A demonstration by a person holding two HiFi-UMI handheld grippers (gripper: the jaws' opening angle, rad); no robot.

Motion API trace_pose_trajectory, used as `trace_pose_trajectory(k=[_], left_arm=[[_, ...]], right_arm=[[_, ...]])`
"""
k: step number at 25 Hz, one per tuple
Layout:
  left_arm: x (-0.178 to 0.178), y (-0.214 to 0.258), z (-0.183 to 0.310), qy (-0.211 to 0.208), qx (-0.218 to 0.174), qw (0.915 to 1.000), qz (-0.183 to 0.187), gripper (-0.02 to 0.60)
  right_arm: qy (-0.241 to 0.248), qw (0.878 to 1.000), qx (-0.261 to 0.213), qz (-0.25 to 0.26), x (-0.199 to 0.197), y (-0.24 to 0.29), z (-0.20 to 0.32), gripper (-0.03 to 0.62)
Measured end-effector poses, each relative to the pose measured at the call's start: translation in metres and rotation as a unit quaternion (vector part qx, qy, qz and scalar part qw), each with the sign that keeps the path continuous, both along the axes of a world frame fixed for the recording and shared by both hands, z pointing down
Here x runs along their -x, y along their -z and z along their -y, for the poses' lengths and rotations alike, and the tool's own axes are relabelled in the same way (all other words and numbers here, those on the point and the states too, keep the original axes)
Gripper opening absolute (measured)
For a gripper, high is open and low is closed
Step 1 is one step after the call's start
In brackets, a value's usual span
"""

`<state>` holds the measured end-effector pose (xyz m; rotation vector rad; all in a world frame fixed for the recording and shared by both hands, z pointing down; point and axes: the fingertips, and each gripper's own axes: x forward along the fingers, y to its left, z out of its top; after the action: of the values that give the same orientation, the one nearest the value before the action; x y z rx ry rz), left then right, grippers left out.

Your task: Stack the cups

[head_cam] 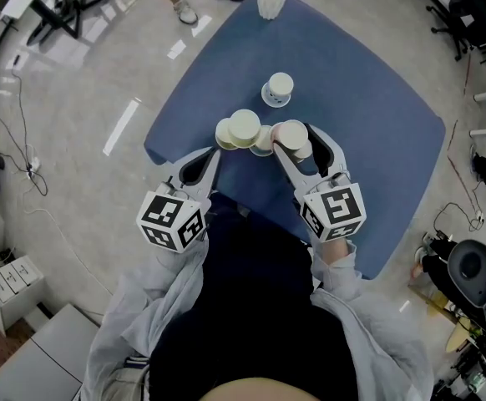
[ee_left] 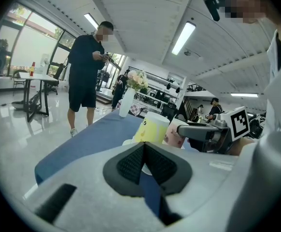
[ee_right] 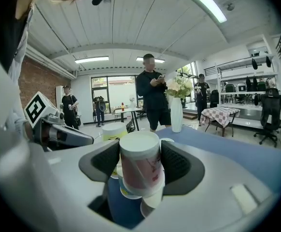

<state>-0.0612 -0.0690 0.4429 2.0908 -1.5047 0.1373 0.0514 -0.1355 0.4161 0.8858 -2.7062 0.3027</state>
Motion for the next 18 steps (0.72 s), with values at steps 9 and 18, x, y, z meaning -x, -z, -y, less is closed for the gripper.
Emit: trace_pose_trajectory(k=[9,18], left_arm=[[-0.004,0.001,0.003,-0.004,-0.003,1.0000,-0.002,-0.002],[0.005,0.008,0.009,0.006,-0.013,0.9999,0.006,-0.002]], right_arm=[[0.007,1.000,0.000,0.008,0.003,0.001,-0.004,0.324],[0.009,0.997,0.000,0.083,-0.013,0.039,-0.001,0.419]])
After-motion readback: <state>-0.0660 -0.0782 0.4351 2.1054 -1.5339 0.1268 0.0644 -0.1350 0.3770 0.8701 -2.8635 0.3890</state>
